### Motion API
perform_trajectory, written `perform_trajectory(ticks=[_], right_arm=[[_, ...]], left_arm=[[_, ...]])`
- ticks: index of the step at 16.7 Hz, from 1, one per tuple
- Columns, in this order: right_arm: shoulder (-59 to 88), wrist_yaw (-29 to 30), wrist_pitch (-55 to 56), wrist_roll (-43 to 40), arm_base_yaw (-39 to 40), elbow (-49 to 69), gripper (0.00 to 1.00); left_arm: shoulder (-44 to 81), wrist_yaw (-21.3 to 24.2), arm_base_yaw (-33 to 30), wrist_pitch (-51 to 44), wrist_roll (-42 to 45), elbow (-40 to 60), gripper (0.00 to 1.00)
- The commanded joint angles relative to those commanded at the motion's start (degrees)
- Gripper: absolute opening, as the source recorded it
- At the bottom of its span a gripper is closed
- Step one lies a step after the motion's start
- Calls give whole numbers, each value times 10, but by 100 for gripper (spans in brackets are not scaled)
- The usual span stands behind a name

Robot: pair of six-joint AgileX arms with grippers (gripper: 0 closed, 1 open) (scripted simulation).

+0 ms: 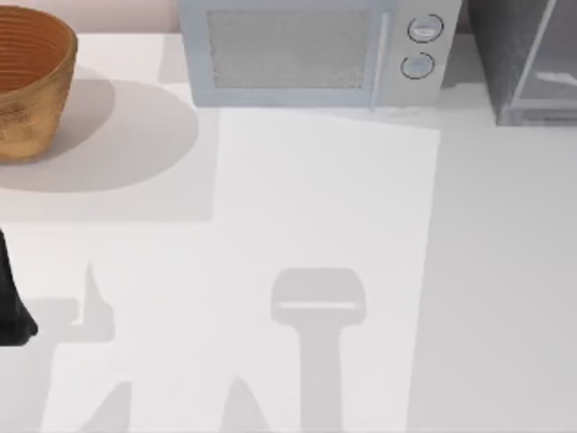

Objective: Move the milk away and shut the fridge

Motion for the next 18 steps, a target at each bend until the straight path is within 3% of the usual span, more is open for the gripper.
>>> perform_trajectory(ticks=[5, 13, 18], right_arm=[[-15, 119, 46, 117, 123, -64, 100], [-88, 335, 159, 301, 449, -125, 100], [-107, 392, 189, 350, 505, -171, 100]], left_arm=[[0, 0, 0, 0, 0, 0, 100], [0, 0, 0, 0, 0, 0, 100], [0, 0, 0, 0, 0, 0, 100]])
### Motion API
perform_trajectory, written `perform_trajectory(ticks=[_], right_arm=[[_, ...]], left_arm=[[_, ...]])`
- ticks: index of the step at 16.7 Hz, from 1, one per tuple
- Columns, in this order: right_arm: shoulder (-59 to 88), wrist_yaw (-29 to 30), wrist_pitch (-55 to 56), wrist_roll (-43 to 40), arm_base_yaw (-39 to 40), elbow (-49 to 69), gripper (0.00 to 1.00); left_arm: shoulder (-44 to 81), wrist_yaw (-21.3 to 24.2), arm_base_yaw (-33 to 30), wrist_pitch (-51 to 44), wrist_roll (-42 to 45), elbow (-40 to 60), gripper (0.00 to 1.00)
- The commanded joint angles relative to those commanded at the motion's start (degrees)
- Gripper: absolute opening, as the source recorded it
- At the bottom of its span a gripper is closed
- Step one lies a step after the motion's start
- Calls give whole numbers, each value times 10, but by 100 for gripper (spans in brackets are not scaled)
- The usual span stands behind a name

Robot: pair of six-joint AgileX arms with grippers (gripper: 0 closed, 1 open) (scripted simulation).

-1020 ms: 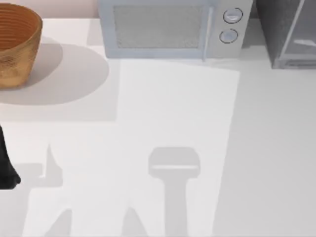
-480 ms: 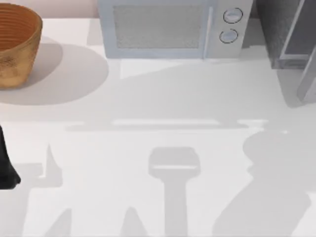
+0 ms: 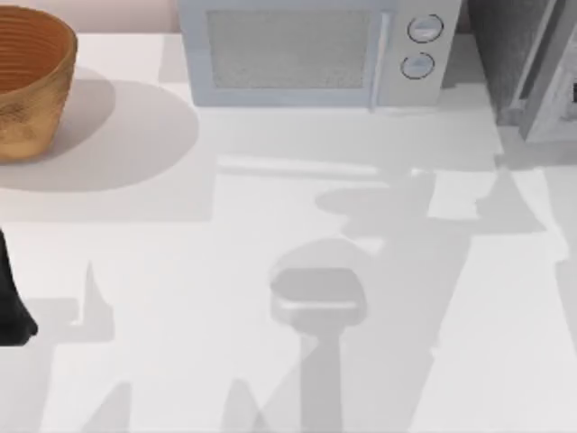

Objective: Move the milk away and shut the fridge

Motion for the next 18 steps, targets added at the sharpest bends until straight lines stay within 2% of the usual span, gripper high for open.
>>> perform_trajectory(ticks=[6, 14, 18], right_arm=[[24, 4, -6, -2, -10, 19, 100], [179, 6, -47, -1, -8, 216, 100], [210, 7, -55, -1, -8, 256, 100]], left_arm=[[0, 0, 0, 0, 0, 0, 100], [0, 0, 0, 0, 0, 0, 100], [0, 0, 0, 0, 0, 0, 100]])
